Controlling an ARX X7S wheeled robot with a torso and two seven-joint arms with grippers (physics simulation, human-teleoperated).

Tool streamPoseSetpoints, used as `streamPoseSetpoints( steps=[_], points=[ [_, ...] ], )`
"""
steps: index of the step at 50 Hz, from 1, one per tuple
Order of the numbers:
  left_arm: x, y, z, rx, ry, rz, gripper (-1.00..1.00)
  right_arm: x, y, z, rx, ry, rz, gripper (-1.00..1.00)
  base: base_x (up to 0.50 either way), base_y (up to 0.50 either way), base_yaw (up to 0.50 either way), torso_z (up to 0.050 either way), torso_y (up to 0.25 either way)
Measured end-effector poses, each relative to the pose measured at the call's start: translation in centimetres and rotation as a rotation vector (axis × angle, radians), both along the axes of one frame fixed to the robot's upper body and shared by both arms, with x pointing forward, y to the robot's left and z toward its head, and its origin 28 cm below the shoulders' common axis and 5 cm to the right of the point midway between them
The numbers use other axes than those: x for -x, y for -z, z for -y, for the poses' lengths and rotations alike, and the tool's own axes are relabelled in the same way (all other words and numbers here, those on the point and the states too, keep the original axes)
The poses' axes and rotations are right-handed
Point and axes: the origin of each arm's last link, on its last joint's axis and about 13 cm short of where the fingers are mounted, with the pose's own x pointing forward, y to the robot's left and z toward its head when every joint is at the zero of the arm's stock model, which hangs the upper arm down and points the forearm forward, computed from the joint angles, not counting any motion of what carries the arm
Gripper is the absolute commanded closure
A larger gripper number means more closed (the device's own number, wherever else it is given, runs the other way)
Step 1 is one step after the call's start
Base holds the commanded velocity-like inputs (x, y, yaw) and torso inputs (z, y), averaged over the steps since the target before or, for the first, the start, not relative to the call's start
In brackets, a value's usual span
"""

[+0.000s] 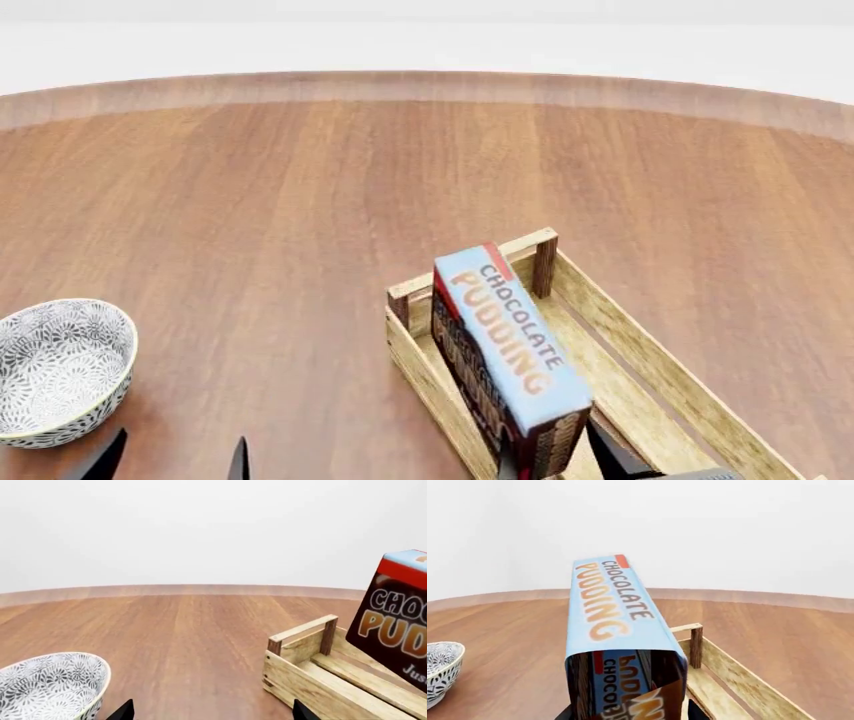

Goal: Pick up the chocolate pudding and put it in the tray.

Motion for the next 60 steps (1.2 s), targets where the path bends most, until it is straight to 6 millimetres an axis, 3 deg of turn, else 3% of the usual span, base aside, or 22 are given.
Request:
streamPoseSetpoints(
  steps=[31,60],
  points=[
    [-0.1,0.2,0.1,-0.003,0.001,-0.006,-1.0,-0.8,1.8,3.5,0.02,0.177,-0.027,1.0,0.0,0.0,0.0,0.0,0.0],
    [-0.1,0.7,0.2,0.0,0.0,-0.013,-1.0,-1.4,3.7,4.6,0.047,0.268,-0.044,1.0,0.0,0.0,0.0,0.0,0.0]
  ],
)
